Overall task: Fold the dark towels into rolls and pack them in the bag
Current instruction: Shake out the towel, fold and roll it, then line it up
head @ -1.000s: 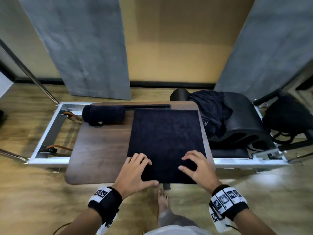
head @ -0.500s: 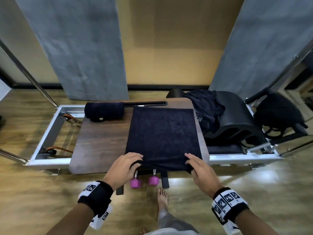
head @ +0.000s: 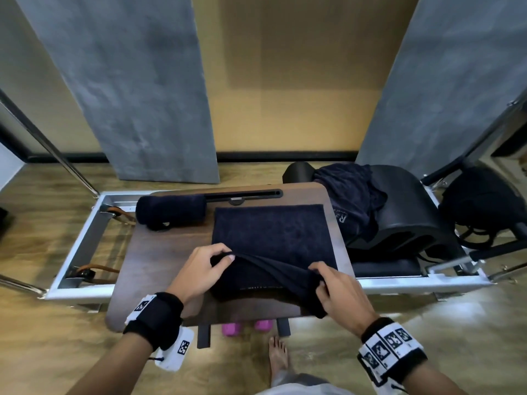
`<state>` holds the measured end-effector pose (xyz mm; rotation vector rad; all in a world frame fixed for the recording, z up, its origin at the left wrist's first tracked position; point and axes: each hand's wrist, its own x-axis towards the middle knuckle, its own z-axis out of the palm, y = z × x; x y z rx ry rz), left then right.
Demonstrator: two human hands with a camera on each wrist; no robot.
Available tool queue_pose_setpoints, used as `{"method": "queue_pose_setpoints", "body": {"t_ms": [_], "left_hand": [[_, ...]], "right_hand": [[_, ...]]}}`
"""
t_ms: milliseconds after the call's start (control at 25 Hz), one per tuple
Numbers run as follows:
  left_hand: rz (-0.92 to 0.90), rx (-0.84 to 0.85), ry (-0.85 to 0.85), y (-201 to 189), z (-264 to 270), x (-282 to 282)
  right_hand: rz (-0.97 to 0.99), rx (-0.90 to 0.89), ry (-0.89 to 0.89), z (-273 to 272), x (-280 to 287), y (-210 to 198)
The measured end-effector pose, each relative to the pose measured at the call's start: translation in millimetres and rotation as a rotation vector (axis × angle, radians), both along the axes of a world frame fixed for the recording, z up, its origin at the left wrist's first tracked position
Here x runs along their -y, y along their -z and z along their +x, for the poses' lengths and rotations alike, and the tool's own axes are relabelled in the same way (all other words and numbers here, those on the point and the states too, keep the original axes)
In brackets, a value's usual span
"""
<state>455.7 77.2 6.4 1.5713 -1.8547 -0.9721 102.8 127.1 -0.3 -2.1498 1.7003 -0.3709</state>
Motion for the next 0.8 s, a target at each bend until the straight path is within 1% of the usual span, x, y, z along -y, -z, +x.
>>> {"method": "queue_pose_setpoints", "body": {"t_ms": [120,240,360,440,560,720,800], "left_hand": [[-0.008,-0.032,-0.108,-0.3,-4.0,35.6],[-0.050,-0.017,-0.272,3.2,-13.5,73.6],[0.024,0.000,-0.412,12.1,-21.6,102.4],[0.074,0.015,-0.453,22.1,-24.2,110.7],[0.061,0.018,-0.486,31.8,-24.9,111.6],[0.068,0.004,-0.517,37.3,-25.7,111.0],[0.072,0.001,-0.530,39.7,-26.3,110.0]], "right_hand": [[0.060,0.186,0.061,-4.9,39.8,-1.3],[0.142,0.345,0.126,-8.2,71.5,6.3],[0.299,0.463,0.134,-15.6,87.4,10.0],[0.416,0.465,0.061,-22.6,93.4,9.8],[0.551,0.399,-0.094,-30.0,100.1,4.1],[0.582,0.246,-0.304,-33.1,109.1,-3.1],[0.593,0.276,-0.304,-35.1,112.4,-3.6]]}}
